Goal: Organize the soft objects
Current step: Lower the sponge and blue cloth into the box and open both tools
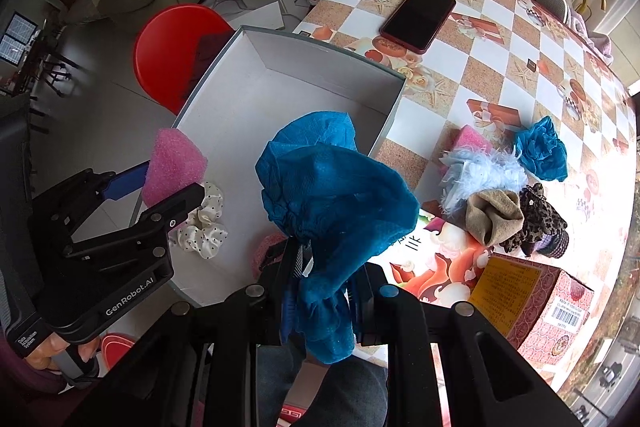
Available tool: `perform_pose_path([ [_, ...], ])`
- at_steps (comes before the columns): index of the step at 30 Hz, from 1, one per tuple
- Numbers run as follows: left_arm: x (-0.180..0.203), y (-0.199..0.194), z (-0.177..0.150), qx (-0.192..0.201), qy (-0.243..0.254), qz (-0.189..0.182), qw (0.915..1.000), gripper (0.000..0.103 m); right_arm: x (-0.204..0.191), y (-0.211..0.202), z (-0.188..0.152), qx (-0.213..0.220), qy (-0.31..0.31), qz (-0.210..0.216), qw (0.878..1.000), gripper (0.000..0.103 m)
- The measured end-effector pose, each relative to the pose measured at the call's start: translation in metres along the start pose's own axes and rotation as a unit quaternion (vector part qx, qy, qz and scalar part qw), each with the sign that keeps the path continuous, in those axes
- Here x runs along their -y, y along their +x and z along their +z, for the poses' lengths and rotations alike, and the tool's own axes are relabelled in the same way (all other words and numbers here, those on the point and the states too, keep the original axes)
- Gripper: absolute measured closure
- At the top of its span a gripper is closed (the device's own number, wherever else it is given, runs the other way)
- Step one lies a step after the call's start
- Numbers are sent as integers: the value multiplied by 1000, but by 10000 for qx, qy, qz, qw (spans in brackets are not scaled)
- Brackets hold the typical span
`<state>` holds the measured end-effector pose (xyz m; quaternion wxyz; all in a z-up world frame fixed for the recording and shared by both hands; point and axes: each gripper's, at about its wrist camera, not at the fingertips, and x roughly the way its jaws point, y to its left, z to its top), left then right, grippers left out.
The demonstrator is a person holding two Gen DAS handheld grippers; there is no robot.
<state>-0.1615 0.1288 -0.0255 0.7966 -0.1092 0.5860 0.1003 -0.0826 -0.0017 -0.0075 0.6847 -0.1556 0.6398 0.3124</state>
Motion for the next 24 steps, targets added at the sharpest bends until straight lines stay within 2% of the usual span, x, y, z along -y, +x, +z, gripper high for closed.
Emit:
perform_pose_path([
  [17,-6,13,6,-188,-39,135,9997,48,-10,17,24,-188,139,338,9992,80],
  [19,-5,13,6,-193,-39,115,9997,45,-12,19,25,-202,114,369,9990,80],
  [21,-5,12,5,-161,-34,125,9998,31,-14,20,26,-229,101,400,9989,80],
  [23,-3,10,5,-132,2,151,9998,22,-15,21,28,-247,94,444,9987,68],
  [24,-3,10,5,-136,23,157,9998,22,-16,20,28,-235,90,447,9987,43],
])
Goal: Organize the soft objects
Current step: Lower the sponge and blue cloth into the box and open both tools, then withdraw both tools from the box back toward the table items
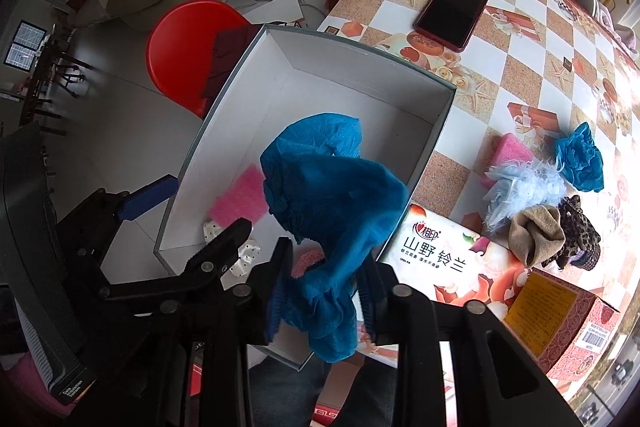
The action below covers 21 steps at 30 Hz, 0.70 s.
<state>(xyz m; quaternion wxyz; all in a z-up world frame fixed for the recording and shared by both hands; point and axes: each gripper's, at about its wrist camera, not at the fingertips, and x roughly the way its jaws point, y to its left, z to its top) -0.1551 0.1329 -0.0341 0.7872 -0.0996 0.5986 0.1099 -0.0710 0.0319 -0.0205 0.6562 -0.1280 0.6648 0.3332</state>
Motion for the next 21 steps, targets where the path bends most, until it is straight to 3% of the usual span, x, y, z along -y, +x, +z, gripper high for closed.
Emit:
perform_pose_path([
  [1,1,0,0,-2,14,5,10000,22,-1,-2,0,46,1,-2,10000,23],
  [2,1,-1,-1,6,15,-8,10000,20,-1,-4,0,136,-1,-16,9999,20],
  [4,0,-3,-1,69,-37,-108,9999,17,-2,-8,1,201,-20,-36,9998,20],
  [8,-3,-9,1,237,-230,-189,9993,0,5,-10,4,154,135,-12,9998,20],
  [14,3,-15,12,223,-279,-506,9981,0,44,-26,-4,171,839,219,9961,20],
  [21,39,-25,31,166,162,-730,9971,0,134,-86,-26,695,1872,115,9798,20],
])
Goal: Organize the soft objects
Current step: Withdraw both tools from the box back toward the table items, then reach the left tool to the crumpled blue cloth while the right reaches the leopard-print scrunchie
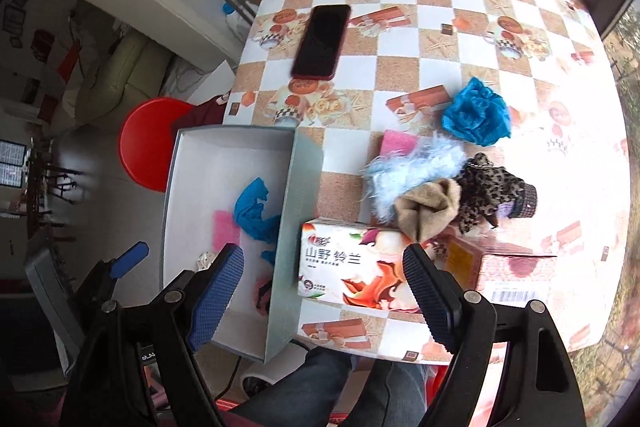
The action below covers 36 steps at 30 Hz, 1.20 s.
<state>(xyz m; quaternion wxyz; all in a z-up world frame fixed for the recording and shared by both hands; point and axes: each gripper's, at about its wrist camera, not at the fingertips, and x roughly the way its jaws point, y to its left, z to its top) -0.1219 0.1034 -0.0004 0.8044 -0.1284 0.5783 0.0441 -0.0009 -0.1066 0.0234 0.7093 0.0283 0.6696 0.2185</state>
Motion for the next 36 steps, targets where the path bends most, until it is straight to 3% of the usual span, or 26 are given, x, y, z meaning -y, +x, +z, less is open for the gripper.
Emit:
perform_pose_path([
  [4,30,3,14,-26,387,9,9992,0,64,-27,10,314,688,-362,9965,20],
  [7,53,9,24,-91,678,95,9976,0,106,-30,14,278,1089,-554,9921,20],
  [16,107,38,50,-404,1192,381,9913,0,204,27,14,-469,1880,-450,9800,20],
  [23,134,61,70,-615,1321,610,9874,0,221,84,38,-1065,1578,35,9817,20],
  [28,157,79,88,-742,1529,745,9826,0,231,115,47,-1467,1329,-206,9800,20],
  [36,208,140,138,-1163,1864,362,9749,0,238,144,47,-1724,1041,261,9792,20],
])
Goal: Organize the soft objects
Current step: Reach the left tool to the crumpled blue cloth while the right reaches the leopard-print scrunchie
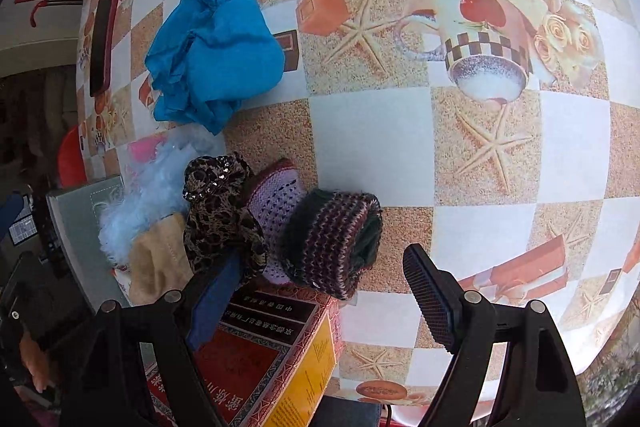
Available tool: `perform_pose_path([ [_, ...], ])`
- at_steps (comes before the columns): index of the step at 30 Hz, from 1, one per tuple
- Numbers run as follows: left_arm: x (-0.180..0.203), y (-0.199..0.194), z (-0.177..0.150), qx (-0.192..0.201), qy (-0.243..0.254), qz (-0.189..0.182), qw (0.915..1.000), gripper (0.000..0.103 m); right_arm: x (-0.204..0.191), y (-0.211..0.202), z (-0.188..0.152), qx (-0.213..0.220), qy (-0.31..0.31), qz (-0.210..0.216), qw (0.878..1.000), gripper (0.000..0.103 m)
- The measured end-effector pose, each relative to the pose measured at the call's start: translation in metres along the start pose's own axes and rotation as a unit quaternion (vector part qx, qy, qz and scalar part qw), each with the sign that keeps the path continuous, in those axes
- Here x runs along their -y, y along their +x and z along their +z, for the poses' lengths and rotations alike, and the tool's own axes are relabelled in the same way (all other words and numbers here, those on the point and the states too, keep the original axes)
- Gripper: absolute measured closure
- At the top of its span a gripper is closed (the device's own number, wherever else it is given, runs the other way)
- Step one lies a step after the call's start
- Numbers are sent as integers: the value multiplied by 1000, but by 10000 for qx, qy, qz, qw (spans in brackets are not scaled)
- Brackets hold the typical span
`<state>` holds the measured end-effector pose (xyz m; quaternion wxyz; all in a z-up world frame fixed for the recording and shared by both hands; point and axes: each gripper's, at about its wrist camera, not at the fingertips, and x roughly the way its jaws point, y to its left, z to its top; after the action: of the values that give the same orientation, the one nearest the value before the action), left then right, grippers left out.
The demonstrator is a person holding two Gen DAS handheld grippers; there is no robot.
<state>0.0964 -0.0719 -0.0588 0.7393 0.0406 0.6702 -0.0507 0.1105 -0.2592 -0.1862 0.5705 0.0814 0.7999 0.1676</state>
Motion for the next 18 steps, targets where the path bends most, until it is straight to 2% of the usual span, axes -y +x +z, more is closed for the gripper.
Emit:
perform_pose_path([
  [7,41,57,64,-478,393,-148,9980,0,25,0,1,60,260,120,9996,20],
  [10,61,86,79,-743,528,-208,9956,0,45,-7,-4,144,419,66,9990,20],
  [12,73,103,84,-887,634,-118,9940,0,59,-13,-8,268,554,-25,9981,20],
  [14,80,117,85,-971,695,52,9928,0,78,-25,-12,455,773,-195,9958,20],
  [17,78,130,86,-1052,597,164,9925,0,109,-54,-21,968,1184,-899,9842,20],
  [18,76,132,87,-1069,552,159,9926,0,119,-64,-25,1128,1328,-1003,9796,20],
])
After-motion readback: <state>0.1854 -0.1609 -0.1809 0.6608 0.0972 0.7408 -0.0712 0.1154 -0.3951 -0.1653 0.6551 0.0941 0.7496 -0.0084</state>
